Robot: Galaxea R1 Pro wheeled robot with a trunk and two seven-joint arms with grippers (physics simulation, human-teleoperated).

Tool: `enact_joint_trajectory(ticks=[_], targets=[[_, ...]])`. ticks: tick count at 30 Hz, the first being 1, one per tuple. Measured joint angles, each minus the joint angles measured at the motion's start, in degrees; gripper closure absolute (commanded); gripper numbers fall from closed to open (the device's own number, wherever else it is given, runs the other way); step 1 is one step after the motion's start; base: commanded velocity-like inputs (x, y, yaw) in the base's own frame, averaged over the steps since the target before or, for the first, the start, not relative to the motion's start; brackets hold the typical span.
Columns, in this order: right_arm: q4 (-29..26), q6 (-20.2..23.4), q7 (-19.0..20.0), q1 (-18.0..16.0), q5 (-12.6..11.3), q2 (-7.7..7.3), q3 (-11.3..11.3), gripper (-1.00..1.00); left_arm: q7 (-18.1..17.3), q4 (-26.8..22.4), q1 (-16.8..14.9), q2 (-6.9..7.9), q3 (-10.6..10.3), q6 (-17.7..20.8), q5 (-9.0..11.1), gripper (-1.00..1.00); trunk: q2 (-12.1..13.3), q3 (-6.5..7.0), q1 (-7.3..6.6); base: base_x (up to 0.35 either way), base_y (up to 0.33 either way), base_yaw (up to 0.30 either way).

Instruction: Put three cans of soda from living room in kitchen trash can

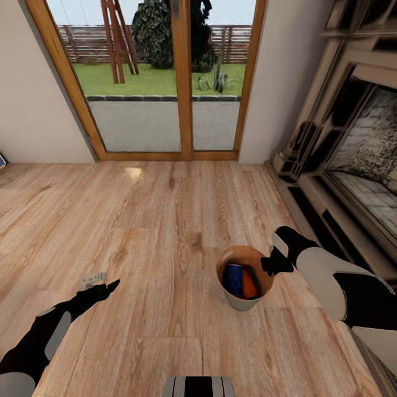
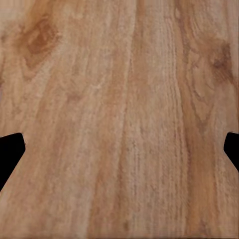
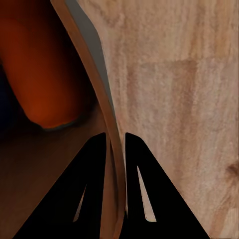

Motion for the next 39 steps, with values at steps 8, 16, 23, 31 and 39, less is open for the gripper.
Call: enact_joint_trajectory(ticks=[8,16,23,31,39], targets=[[0.0,0.0,-0.2,0.1,1.0,-1.01,0.7,1.0,0.4,0.4,0.0,-0.13,0.0,-2.0,-0.2,-1.0,-0.1,-1.33,0.15,0.0,0.0,0.0],[0.0,0.0,0.0,0.1,0.0,-1.06,0.1,1.0,0.4,1.1,0.0,-0.29,-0.1,-2.4,-0.2,-1.0,-0.1,-2.44,0.28,0.0,0.0,0.0],[0.4,0.0,-0.2,-0.7,-0.8,-1.1,1.9,1.0,0.4,1.1,0.1,-0.78,-0.4,-3.3,-0.2,-1.0,-0.2,-3.52,0.35,0.0,0.0,0.0],[-0.2,0.0,-0.1,-0.2,-1.6,-1.42,2.1,1.0,0.4,1.2,0.1,-0.85,-0.8,-3.5,-0.2,-1.0,-0.2,-3.51,0.34,0.0,0.0,0.0],[-0.3,0.0,-0.1,-0.1,-1.7,-1.44,2.1,1.0,0.4,1.5,0.1,-0.85,-0.8,-3.5,-0.2,-1.0,-0.3,-3.51,0.33,0.0,0.0,0.0]])
